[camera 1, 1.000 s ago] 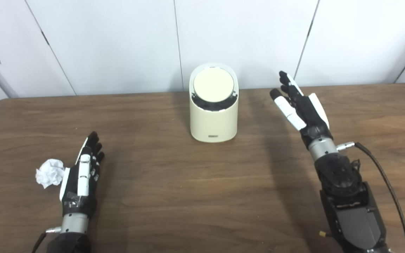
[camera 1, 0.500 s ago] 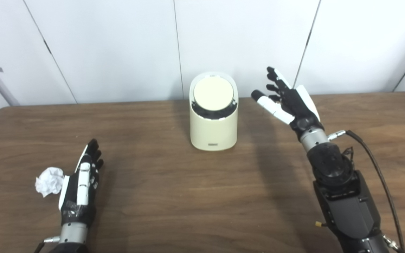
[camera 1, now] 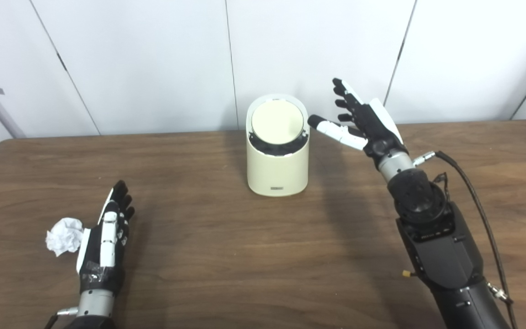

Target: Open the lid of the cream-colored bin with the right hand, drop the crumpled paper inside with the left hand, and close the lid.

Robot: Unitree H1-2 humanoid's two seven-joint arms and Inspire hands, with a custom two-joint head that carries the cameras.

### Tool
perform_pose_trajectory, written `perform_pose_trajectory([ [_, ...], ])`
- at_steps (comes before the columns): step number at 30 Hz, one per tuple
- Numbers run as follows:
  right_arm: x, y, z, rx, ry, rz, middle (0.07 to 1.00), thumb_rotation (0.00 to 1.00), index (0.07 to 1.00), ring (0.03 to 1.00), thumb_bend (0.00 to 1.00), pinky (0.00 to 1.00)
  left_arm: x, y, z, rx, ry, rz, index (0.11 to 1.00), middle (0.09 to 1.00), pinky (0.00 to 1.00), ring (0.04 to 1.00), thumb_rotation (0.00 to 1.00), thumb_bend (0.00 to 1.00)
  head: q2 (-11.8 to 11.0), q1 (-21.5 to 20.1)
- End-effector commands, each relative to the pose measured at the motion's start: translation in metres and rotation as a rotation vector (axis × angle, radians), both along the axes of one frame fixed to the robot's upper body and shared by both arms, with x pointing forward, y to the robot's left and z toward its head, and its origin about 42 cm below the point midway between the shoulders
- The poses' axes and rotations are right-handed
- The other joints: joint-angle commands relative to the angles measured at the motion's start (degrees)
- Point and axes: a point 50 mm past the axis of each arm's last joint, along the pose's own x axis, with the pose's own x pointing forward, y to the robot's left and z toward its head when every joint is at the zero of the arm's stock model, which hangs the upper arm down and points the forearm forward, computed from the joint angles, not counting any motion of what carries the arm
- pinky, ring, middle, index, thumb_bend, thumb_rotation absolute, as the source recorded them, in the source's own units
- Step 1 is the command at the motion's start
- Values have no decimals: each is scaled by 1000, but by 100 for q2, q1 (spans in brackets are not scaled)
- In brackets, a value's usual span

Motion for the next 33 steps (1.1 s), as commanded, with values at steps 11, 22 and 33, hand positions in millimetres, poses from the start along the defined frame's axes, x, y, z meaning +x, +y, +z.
perform_pose_trajectory([
  [11,15,8,36,-74,-73,23,968,641,979,941,733,851,-8,-9,-16,-20,20,-3,987,1000,1000,1000,938,384,-23,-1],
  [22,32,19,52,-130,-91,55,991,569,986,975,730,908,-9,-13,-18,-29,22,5,981,995,1000,1000,927,381,-33,16],
  [33,47,31,63,-248,-79,41,983,605,981,967,762,883,-11,-14,-18,-41,30,5,989,1000,1000,1000,925,364,-25,-8],
])
